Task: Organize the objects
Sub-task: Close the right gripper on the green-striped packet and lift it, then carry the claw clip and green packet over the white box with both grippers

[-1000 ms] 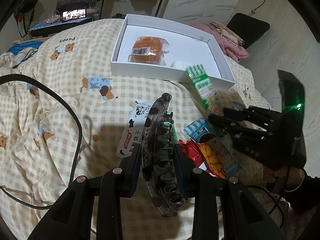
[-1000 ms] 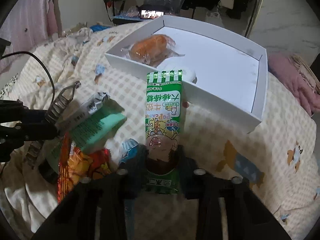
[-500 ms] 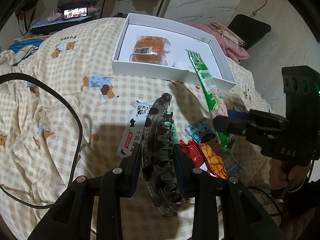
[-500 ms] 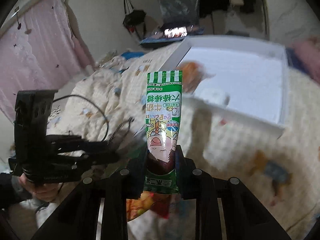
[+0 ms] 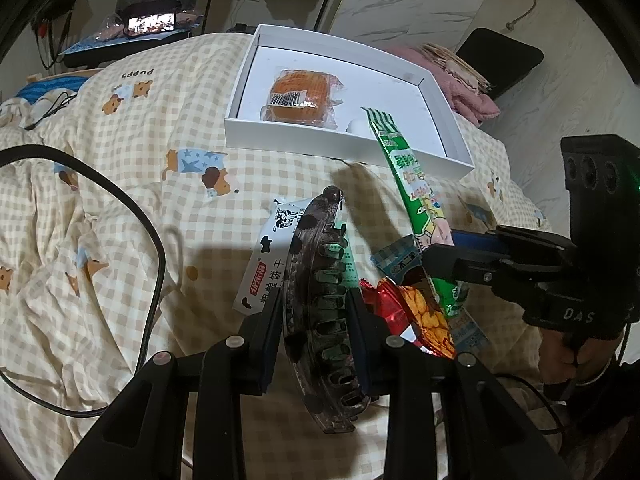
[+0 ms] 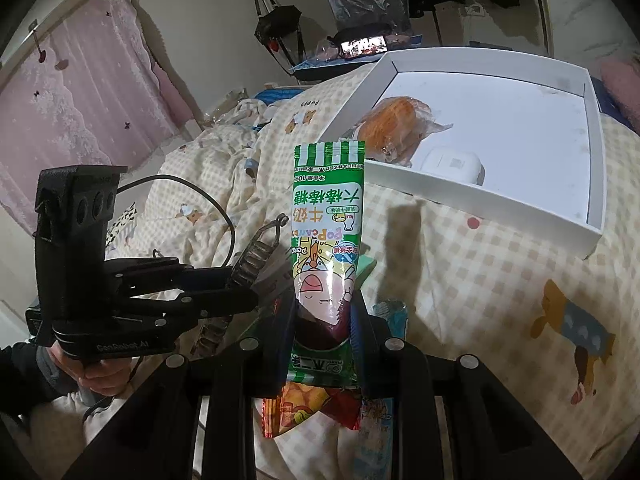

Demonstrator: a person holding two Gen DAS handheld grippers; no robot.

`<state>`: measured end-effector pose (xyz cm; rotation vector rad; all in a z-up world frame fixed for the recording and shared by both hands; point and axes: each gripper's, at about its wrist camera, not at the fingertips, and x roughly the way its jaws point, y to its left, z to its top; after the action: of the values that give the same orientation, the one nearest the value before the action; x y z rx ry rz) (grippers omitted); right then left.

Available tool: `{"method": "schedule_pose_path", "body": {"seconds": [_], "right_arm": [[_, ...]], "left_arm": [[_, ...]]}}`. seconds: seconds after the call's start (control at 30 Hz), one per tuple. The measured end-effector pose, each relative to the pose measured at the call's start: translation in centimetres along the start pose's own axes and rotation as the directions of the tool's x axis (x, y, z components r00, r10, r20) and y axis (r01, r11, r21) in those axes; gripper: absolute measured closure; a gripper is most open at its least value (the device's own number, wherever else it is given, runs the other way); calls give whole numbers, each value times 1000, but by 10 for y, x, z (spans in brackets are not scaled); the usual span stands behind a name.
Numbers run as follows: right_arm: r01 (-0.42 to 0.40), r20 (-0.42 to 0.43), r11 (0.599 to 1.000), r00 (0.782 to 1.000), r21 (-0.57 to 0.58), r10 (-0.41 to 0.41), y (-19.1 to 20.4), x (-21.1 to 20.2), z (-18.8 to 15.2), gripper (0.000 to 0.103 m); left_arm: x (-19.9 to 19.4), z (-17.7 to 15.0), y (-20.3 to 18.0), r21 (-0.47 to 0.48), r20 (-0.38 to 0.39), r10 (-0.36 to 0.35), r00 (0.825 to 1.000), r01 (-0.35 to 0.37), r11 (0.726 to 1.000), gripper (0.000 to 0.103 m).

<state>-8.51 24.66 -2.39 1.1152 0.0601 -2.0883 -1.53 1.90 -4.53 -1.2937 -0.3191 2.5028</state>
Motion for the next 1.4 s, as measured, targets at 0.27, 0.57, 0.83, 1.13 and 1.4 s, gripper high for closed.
{"method": "schedule_pose_path", "body": {"seconds": [0.27,0.57,0.83,1.13,1.4], "right_arm": [[3,44,1000,999,-11,-2,9,-10,24,76],[-28,59,999,998,-22,29,26,-29,63,76],[3,279,1000,960,-21,3,50,-86,126,76],[275,553,945,766,178,-328,61,-127,164,76],[225,497,929,794,295,-350,1,-97,133,76]], "left_arm": [[-5,5,3,-12,23,4,1000,-3,1000,69],[-32,39,12,-98,115,-24,993,35,995,69],[-89,95,2,-83,331,-35,943,66,994,69],[-100,171,-38,37,463,-65,884,53,998,69],[3,194,-39,-33,377,-36,926,53,998,69]]}}
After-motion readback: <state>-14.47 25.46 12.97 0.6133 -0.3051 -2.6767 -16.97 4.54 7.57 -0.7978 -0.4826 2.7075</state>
